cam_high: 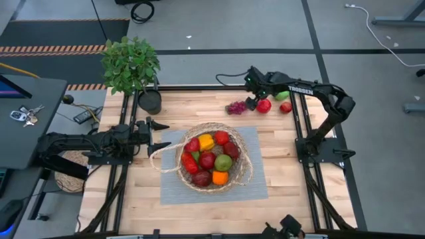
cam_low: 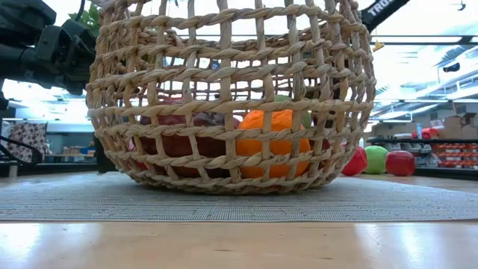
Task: Build produce basket
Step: Put the left red apple into the basket
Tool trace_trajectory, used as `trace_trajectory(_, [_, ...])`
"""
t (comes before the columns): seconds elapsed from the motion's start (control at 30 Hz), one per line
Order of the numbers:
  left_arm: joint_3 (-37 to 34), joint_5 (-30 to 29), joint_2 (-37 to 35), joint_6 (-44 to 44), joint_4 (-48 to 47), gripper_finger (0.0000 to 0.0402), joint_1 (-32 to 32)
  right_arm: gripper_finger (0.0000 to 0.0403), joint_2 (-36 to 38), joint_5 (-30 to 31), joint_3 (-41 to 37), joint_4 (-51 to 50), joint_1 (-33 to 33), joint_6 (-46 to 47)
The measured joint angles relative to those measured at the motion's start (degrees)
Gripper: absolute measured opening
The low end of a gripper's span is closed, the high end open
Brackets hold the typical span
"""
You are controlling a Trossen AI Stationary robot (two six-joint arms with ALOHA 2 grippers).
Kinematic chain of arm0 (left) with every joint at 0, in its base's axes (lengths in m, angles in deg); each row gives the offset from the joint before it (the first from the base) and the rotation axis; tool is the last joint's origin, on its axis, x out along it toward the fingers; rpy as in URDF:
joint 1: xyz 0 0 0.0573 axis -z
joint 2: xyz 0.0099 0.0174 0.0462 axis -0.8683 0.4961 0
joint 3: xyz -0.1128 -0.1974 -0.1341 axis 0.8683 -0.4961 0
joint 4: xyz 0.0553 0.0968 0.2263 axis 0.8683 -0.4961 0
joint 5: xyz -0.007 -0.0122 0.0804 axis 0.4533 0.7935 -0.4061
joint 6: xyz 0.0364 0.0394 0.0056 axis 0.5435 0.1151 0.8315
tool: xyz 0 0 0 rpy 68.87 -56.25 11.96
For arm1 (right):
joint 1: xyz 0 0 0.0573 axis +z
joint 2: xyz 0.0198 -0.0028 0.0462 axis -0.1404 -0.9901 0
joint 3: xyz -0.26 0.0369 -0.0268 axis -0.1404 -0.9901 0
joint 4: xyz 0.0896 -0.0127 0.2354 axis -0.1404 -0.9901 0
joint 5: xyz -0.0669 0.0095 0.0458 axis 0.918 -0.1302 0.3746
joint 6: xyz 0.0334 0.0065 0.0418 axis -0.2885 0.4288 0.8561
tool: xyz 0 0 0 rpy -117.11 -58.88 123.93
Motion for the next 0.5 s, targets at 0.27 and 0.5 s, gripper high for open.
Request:
trace_trajectory(0.27, [0.0,0.0,0.0,0.0,0.0,0.0382,0.0,0.0362,7.4,-1.8,-12.3,13.1,-2.9,2.8])
trace_trajectory(0.5, [0.0,0.0,0.0,0.0,0.0,0.0382,0.0,0.0362,14.2,-0.6,-25.5,25.9,-3.3,6.3])
